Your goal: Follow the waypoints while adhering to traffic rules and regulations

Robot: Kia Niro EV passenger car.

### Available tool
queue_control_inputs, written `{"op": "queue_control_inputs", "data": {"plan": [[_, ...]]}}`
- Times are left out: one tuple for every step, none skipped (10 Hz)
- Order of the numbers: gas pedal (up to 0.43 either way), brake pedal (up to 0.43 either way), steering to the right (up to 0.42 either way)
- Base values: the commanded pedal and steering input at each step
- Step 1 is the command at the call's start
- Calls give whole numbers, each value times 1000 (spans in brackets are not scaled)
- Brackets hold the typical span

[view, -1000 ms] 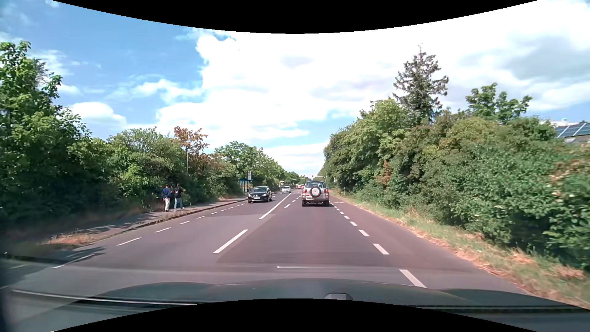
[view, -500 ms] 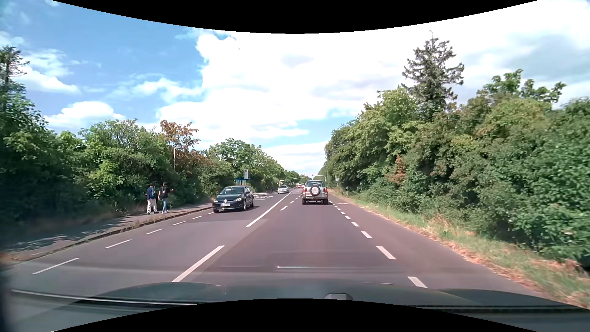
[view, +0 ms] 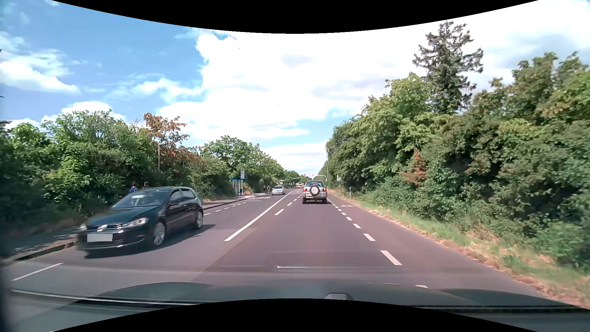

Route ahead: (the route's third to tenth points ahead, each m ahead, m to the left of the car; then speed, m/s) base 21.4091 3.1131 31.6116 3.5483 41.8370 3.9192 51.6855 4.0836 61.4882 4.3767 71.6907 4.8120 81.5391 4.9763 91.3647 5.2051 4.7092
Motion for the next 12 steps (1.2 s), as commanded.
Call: {"op": "queue_control_inputs", "data": {"plan": [[0, 0, -5], [0, 0, -5], [0, 0, -4], [0, 0, -4], [0, 0, -4], [8, 0, -4], [20, 0, -4], [20, 0, -4], [20, 0, -4], [20, 0, -4], [8, 0, -4], [0, 0, -5]]}}
